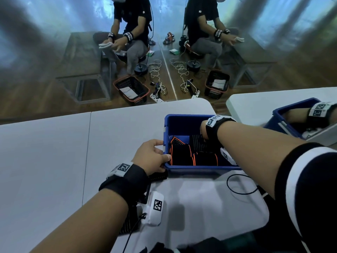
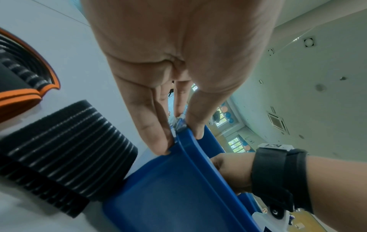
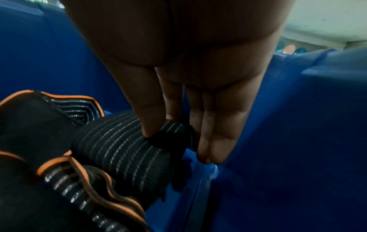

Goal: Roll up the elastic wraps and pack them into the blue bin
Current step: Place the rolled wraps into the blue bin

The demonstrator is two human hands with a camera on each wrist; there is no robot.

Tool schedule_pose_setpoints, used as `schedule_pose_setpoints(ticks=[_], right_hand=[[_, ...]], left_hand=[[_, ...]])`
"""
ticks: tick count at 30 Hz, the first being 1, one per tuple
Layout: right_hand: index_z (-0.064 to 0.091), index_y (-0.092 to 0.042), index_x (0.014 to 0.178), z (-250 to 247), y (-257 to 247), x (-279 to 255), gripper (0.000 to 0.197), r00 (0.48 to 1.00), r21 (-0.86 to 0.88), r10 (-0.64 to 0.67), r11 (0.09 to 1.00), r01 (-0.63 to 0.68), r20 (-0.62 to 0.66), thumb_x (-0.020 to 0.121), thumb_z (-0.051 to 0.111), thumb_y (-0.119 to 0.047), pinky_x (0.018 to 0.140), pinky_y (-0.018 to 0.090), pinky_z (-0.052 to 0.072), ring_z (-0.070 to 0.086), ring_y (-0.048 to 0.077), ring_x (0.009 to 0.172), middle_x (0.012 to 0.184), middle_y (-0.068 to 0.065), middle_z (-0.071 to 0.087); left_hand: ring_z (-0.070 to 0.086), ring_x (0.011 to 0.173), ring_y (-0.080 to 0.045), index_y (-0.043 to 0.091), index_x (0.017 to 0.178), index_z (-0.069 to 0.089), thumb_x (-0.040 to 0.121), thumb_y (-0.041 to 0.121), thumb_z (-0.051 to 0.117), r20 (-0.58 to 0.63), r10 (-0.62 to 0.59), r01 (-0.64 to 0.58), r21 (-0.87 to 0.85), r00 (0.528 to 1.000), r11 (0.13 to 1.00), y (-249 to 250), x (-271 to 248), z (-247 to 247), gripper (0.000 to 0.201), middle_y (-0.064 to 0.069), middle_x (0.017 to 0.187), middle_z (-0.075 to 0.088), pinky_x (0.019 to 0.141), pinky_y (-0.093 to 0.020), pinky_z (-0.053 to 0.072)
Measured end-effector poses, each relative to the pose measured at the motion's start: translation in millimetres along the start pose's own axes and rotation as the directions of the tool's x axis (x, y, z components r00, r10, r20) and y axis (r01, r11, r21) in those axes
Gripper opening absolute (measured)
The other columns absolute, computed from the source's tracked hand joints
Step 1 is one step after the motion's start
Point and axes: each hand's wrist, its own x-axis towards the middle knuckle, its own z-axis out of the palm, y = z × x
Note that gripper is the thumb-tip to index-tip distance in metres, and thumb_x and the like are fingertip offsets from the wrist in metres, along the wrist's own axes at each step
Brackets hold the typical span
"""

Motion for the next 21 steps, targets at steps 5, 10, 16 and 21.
schedule_pose_setpoints(ticks=[5, 10, 16, 21], right_hand=[[0.067, -0.021, 0.079, -11, -2, -40, 0.026, 1.0, 0.057, 0.02, 0.998, -0.019, -0.022, 0.073, 0.073, -0.045, 0.083, 0.041, 0.059, 0.064, 0.025, 0.072, 0.076, 0.003, 0.066], [0.069, -0.022, 0.106, -8, 14, -57, 0.041, 0.98, 0.281, -0.087, 0.95, 0.135, -0.176, 0.073, 0.075, -0.046, 0.084, 0.035, 0.057, 0.068, 0.024, 0.092, 0.101, 0.0, 0.072], [0.062, -0.021, 0.121, 28, 59, -116, 0.049, 0.908, 0.536, 0.021, 0.813, 0.228, -0.419, 0.08, 0.077, -0.043, 0.091, 0.032, 0.048, 0.06, 0.023, 0.108, 0.119, 0.003, 0.065], [0.055, -0.016, 0.134, 102, 64, -136, 0.08, 0.875, 0.669, 0.165, 0.712, 0.213, -0.454, 0.066, 0.088, -0.042, 0.103, 0.036, 0.042, 0.052, 0.029, 0.122, 0.131, 0.013, 0.053]], left_hand=[[0.073, 0.087, -0.04, 0.014, 0.131, 0.057, 0.084, 0.007, 0.077, 0.0, -0.004, 0.004, 0.011, 1.0, 1.0, 2, -1, -1, 0.052, -0.025, 0.105, 0.067, 0.067, -0.052, 0.063], [0.072, 0.076, -0.035, 0.013, 0.13, 0.055, 0.086, 0.007, 0.076, 0.016, 0.004, -0.005, 0.069, 1.0, 0.998, 7, -3, -2, 0.049, -0.014, 0.09, 0.066, 0.067, -0.048, 0.063], [0.073, 0.066, -0.024, 0.023, 0.113, 0.061, 0.088, 0.039, 0.073, 0.054, 0.106, -0.118, 0.338, 0.993, 0.934, 12, -5, -21, 0.032, -0.002, 0.09, 0.074, 0.065, -0.035, 0.059], [0.068, 0.087, -0.018, 0.024, 0.113, 0.067, 0.088, 0.03, 0.07, 0.086, 0.095, -0.128, 0.635, 0.992, 0.761, 7, 8, -40, 0.026, 0.005, 0.099, 0.07, 0.077, -0.026, 0.053]])
